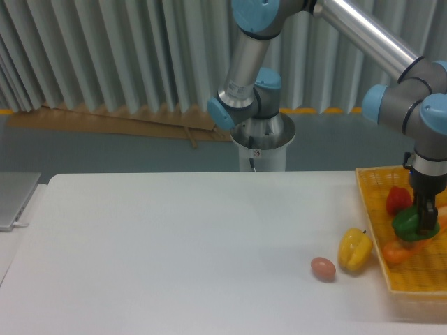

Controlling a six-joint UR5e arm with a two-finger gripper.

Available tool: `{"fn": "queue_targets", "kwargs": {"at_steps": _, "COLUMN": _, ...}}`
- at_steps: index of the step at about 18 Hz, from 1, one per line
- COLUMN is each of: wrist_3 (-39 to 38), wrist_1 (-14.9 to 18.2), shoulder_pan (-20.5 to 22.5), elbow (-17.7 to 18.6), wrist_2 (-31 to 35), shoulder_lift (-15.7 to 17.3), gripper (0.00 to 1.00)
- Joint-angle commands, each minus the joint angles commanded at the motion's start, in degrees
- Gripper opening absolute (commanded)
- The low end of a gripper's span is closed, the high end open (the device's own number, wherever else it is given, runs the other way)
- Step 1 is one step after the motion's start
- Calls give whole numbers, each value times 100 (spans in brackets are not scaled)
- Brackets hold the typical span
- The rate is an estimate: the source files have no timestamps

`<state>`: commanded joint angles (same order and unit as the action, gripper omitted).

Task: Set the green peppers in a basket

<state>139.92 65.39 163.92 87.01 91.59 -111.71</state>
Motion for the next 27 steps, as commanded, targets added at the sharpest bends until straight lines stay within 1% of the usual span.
{"fn": "queue_targets", "kwargs": {"at_steps": 8, "wrist_3": -26, "wrist_1": 35, "shoulder_pan": -35, "elbow": 9, "wrist_2": -404, "shoulder_lift": 132, "gripper": 100}}
{"fn": "queue_targets", "kwargs": {"at_steps": 10, "wrist_3": -79, "wrist_1": 70, "shoulder_pan": -210, "elbow": 18, "wrist_2": -545, "shoulder_lift": 263, "gripper": 100}}
{"fn": "queue_targets", "kwargs": {"at_steps": 12, "wrist_3": -411, "wrist_1": 97, "shoulder_pan": -394, "elbow": 26, "wrist_2": -572, "shoulder_lift": 377, "gripper": 100}}
{"fn": "queue_targets", "kwargs": {"at_steps": 13, "wrist_3": -631, "wrist_1": 192, "shoulder_pan": -526, "elbow": 26, "wrist_2": -563, "shoulder_lift": 439, "gripper": 100}}
{"fn": "queue_targets", "kwargs": {"at_steps": 15, "wrist_3": -1009, "wrist_1": 500, "shoulder_pan": -737, "elbow": 26, "wrist_2": -580, "shoulder_lift": 510, "gripper": 100}}
{"fn": "queue_targets", "kwargs": {"at_steps": 18, "wrist_3": -1186, "wrist_1": 615, "shoulder_pan": -1010, "elbow": 18, "wrist_2": -580, "shoulder_lift": 641, "gripper": 100}}
{"fn": "queue_targets", "kwargs": {"at_steps": 19, "wrist_3": -1230, "wrist_1": 728, "shoulder_pan": -1080, "elbow": 9, "wrist_2": -580, "shoulder_lift": 677, "gripper": 100}}
{"fn": "queue_targets", "kwargs": {"at_steps": 21, "wrist_3": -1422, "wrist_1": 1123, "shoulder_pan": -1256, "elbow": -52, "wrist_2": -589, "shoulder_lift": 755, "gripper": 100}}
{"fn": "queue_targets", "kwargs": {"at_steps": 23, "wrist_3": -1783, "wrist_1": 1344, "shoulder_pan": -1388, "elbow": -53, "wrist_2": -572, "shoulder_lift": 878, "gripper": 100}}
{"fn": "queue_targets", "kwargs": {"at_steps": 24, "wrist_3": -1819, "wrist_1": 1458, "shoulder_pan": -1458, "elbow": -44, "wrist_2": -572, "shoulder_lift": 957, "gripper": 100}}
{"fn": "queue_targets", "kwargs": {"at_steps": 27, "wrist_3": -1881, "wrist_1": 2002, "shoulder_pan": -1503, "elbow": -44, "wrist_2": -554, "shoulder_lift": 1168, "gripper": 100}}
